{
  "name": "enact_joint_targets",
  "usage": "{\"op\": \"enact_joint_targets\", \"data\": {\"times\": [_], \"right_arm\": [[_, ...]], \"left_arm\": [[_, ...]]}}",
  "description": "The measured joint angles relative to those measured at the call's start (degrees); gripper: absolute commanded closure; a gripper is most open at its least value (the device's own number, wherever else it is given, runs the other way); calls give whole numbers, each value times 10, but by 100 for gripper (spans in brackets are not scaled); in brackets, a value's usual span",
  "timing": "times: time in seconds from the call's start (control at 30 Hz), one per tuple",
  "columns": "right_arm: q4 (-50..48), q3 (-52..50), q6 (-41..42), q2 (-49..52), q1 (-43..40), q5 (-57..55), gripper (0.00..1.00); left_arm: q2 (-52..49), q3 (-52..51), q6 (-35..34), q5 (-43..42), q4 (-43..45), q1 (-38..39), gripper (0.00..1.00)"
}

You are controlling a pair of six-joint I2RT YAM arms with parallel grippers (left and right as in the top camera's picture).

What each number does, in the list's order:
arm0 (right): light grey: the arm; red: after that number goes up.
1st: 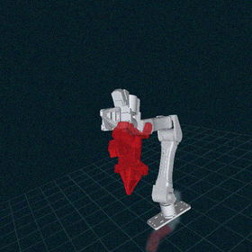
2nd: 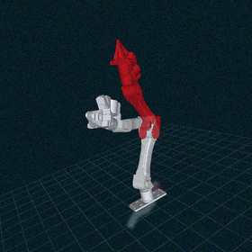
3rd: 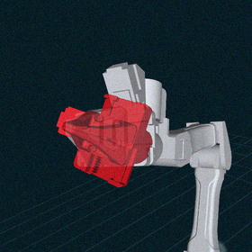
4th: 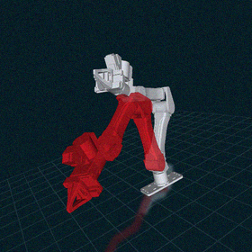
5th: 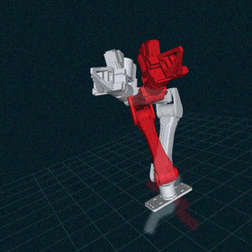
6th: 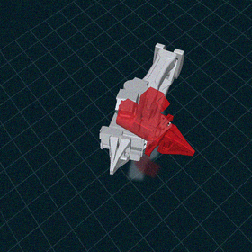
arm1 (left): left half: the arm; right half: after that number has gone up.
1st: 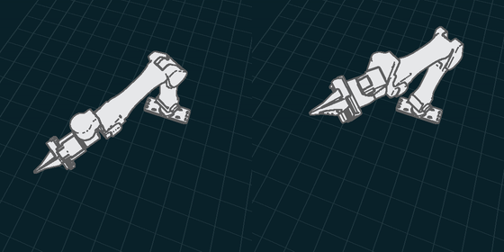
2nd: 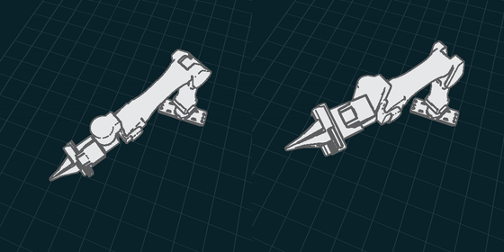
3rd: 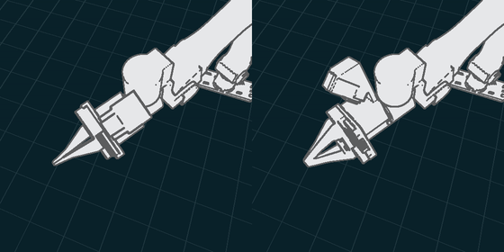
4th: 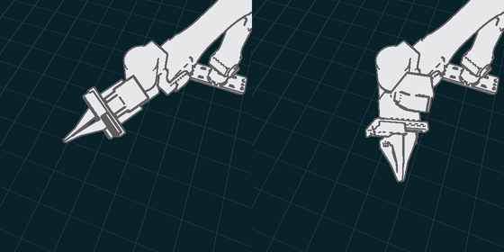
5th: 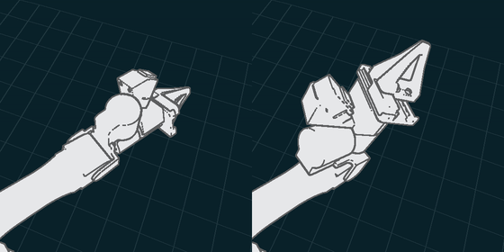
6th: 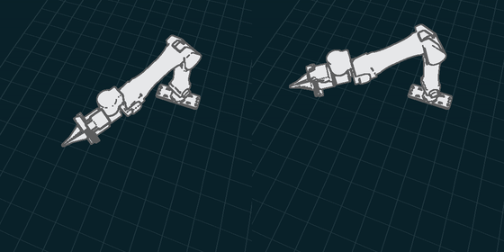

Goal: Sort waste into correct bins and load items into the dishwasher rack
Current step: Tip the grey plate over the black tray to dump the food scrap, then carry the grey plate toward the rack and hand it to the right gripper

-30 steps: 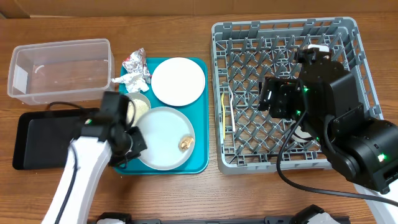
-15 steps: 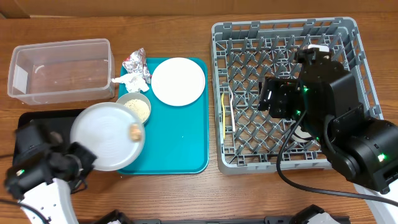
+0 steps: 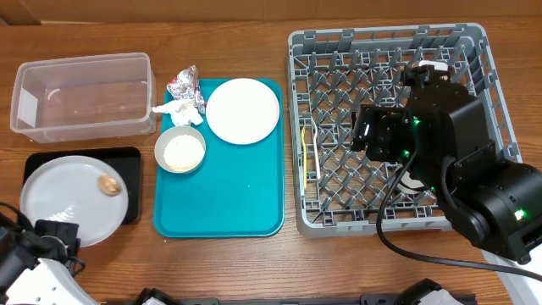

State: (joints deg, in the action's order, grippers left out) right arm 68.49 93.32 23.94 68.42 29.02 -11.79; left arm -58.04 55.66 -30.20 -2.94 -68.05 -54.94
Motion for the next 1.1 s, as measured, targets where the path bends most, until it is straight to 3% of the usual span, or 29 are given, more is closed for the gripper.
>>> {"op": "enact_joint_targets", "data": {"times": [0.3, 0.53, 0.83, 1.1], "right_arm": [[-22, 0, 0, 0, 0, 4, 12], [-29, 0, 0, 0, 0, 5, 12], [-28, 0, 0, 0, 0, 5, 12], [-10, 0, 0, 0, 0, 5, 12]], "left_arm": [[-9, 1, -45, 151, 34, 11, 96], [-42, 3, -88, 291, 69, 148, 96], [-158, 10, -115, 435, 72, 343, 96], [-168, 26, -132, 493, 44, 393, 96]]}}
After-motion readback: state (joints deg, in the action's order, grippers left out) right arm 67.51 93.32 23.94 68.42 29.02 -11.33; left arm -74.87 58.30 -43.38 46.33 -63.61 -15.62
